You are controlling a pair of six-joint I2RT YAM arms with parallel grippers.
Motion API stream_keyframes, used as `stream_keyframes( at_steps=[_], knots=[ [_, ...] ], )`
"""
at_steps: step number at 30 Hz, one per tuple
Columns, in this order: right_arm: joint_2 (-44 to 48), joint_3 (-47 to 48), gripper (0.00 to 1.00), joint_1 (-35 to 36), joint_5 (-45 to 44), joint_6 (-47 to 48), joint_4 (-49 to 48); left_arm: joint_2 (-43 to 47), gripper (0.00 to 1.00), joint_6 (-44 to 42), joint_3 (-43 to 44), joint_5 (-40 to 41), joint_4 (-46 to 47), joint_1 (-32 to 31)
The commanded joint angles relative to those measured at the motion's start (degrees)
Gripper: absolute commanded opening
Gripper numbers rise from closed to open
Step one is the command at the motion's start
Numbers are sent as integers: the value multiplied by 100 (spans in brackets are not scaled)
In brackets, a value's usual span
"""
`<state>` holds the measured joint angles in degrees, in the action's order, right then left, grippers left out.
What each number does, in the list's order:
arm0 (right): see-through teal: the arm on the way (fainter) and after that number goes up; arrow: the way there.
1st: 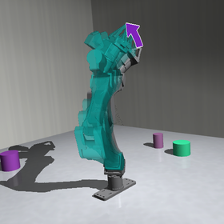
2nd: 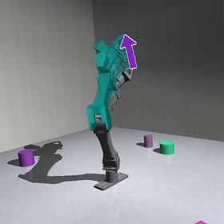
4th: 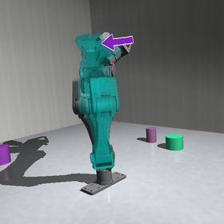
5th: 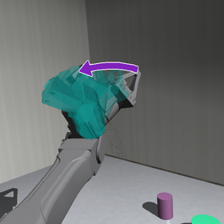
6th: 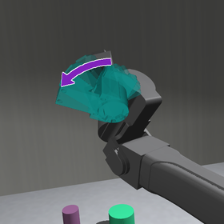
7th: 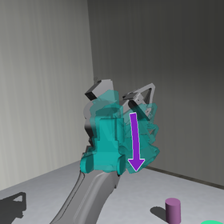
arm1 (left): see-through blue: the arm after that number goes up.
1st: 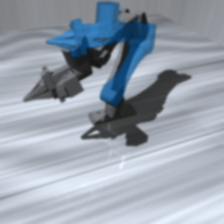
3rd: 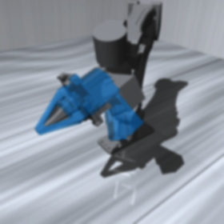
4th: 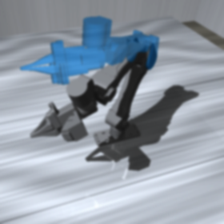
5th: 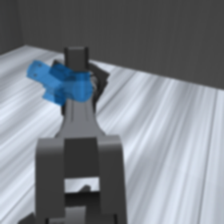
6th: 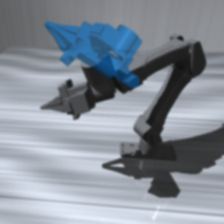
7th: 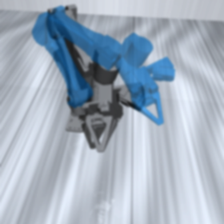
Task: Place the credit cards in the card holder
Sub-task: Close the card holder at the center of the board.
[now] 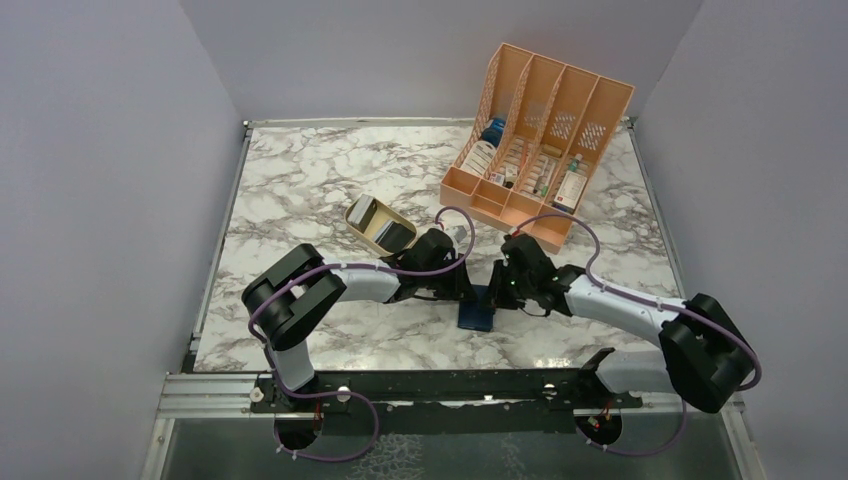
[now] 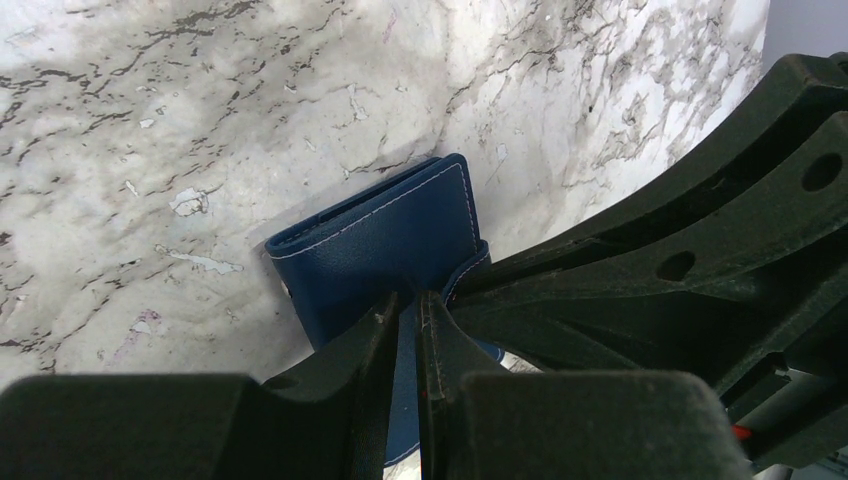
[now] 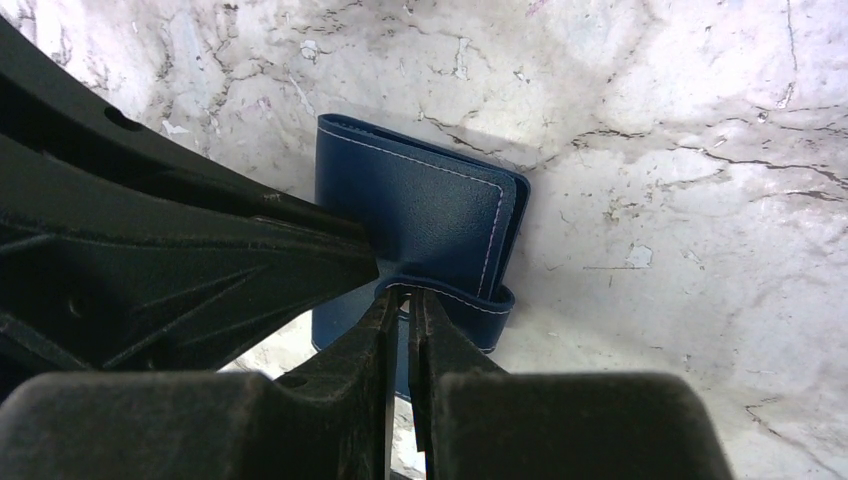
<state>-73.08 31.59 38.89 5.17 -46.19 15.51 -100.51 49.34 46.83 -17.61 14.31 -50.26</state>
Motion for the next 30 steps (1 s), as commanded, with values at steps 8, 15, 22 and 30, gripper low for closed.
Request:
stream_keyframes(
  at_steps=[8, 15, 22, 30],
  knots=[
    [-1034, 428, 8, 2, -672, 313, 956, -28, 16, -83, -181, 39, -223, -33],
    [-1062, 643, 8, 39, -965, 383, 1395, 16, 16, -87, -182, 51, -187, -29],
    [-535, 812, 14, 46, -640, 376, 1190, 229, 19, -234, -2, 230, -496, -25],
    [1080, 788, 32, 48, -560, 290, 1037, 1120, 36, -745, 383, 931, -1552, 156]
  ],
)
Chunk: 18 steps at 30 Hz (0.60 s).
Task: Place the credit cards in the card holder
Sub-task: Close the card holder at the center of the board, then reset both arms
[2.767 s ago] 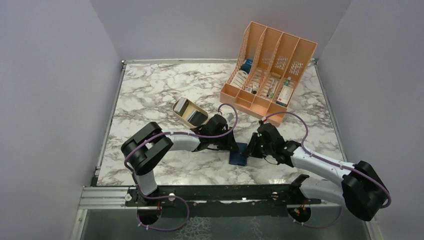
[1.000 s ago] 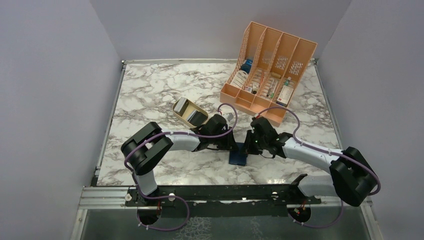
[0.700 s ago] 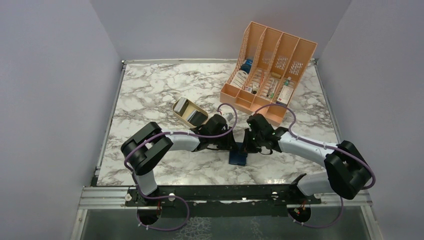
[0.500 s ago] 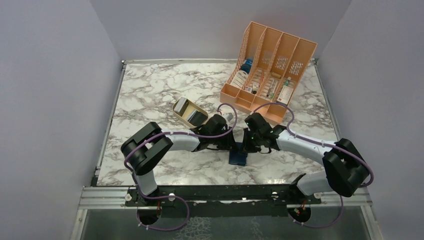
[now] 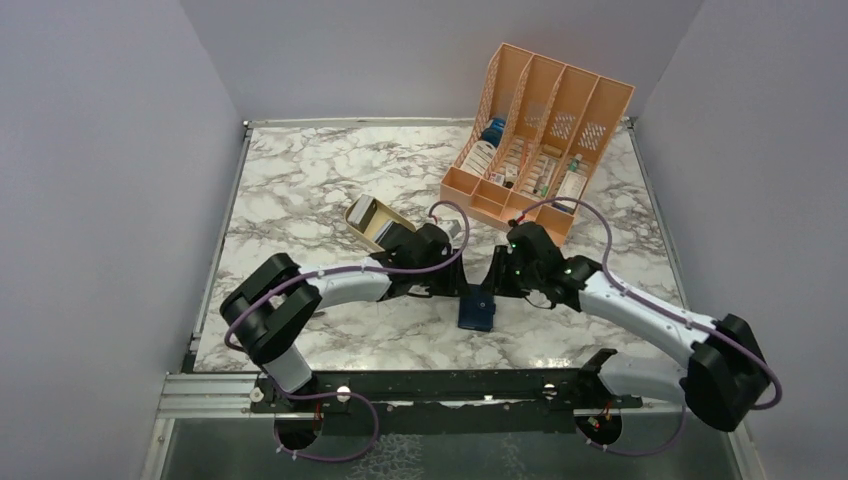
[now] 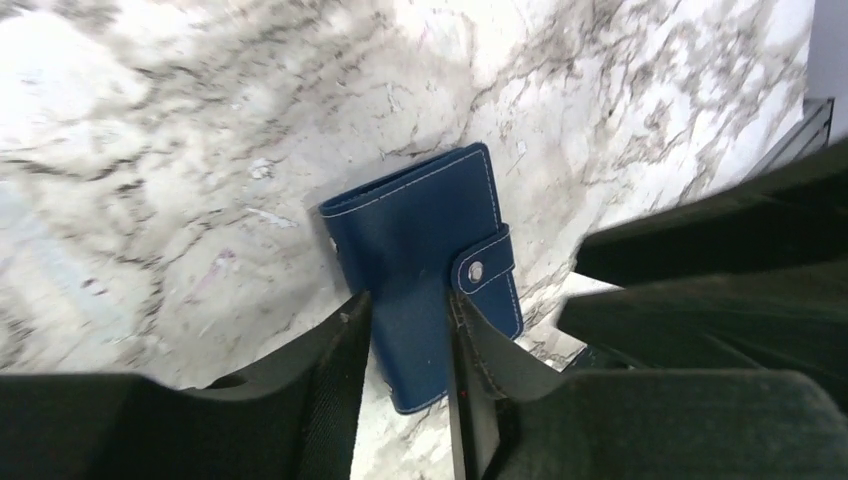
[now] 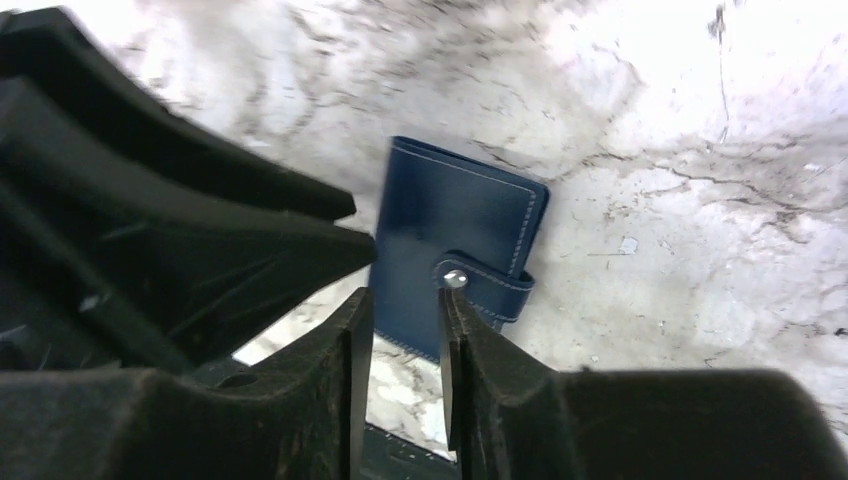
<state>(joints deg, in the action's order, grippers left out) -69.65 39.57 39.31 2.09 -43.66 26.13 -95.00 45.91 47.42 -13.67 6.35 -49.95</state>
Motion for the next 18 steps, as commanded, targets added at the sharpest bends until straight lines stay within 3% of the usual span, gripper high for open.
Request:
stream_keyframes(
  at_steps=[1, 3, 6, 8, 15, 18],
  knots=[
    [936, 23, 34, 7, -304, 41, 29, 731, 39, -496, 411, 626, -928, 142],
    [1352, 118, 42, 4, -396, 151, 112, 1093, 50, -719, 591, 866, -1334, 146],
    [1847, 347, 61, 7, -649, 232, 329, 1717, 58, -1025, 860, 1239, -1800, 156],
    [2131, 542, 66, 2, -832, 270, 485, 2180, 96, -1213, 1091, 1472, -2144, 152],
    [2919, 1250, 85, 6, -1280, 383, 975, 3673, 99, -1631, 1413, 1947, -2517, 149],
    [3202, 1423, 87, 7, -1434, 380, 1047, 4138, 99, -1582, 1259, 2198, -2521, 153]
  ],
)
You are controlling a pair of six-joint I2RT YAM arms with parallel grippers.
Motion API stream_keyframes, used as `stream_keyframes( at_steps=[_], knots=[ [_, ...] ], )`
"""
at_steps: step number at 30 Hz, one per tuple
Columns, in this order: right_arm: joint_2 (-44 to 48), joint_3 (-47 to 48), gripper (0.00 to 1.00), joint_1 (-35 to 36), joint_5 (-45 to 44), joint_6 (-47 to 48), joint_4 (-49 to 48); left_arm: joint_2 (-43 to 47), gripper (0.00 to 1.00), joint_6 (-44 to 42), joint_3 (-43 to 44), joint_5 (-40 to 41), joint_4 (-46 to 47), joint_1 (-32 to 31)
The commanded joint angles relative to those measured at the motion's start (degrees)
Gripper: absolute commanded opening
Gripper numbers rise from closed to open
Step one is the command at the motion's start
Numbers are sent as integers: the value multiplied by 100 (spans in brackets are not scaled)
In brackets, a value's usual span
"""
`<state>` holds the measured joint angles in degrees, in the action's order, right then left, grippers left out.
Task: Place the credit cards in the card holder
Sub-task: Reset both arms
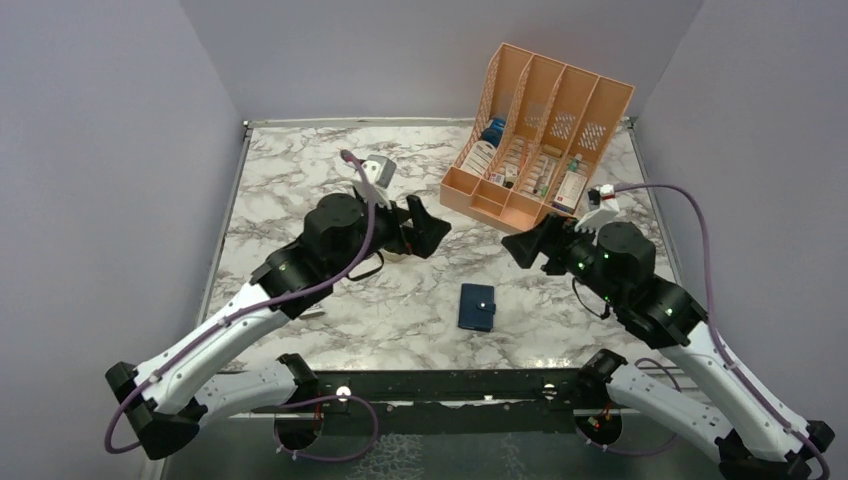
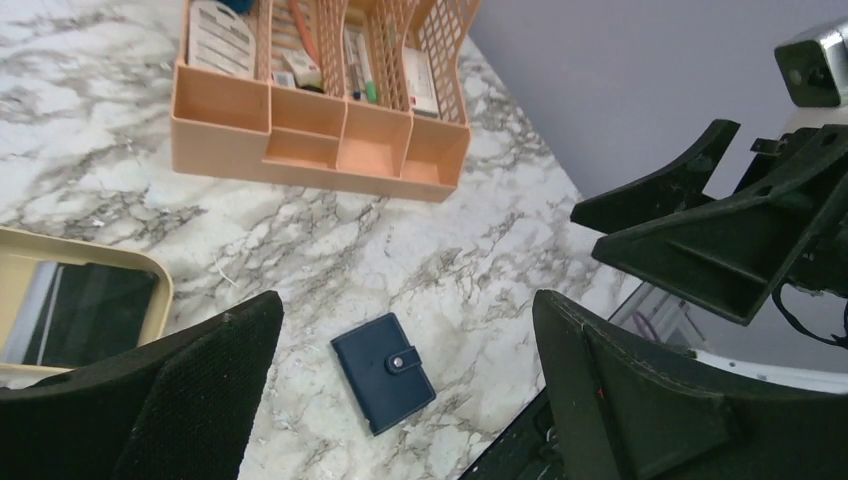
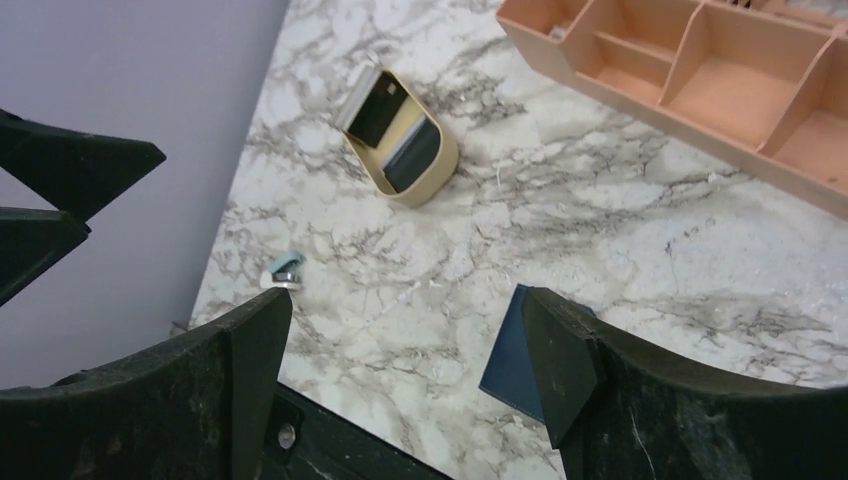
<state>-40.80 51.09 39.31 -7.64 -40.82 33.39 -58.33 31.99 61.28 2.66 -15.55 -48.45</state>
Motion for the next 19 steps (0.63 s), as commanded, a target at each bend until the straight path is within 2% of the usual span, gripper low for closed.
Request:
stream_keyframes(
  at_steps=[1, 7, 19],
  knots=[
    [405, 289, 87, 3, -516, 73, 326, 594, 99, -175, -199, 610, -331, 7],
    [738, 164, 88, 6, -536, 36, 263, 933, 99, -24, -693, 853, -306, 2],
    [545, -284, 88, 6, -234, -207, 163, 811, 99, 175, -1188, 712, -93, 2]
  ],
)
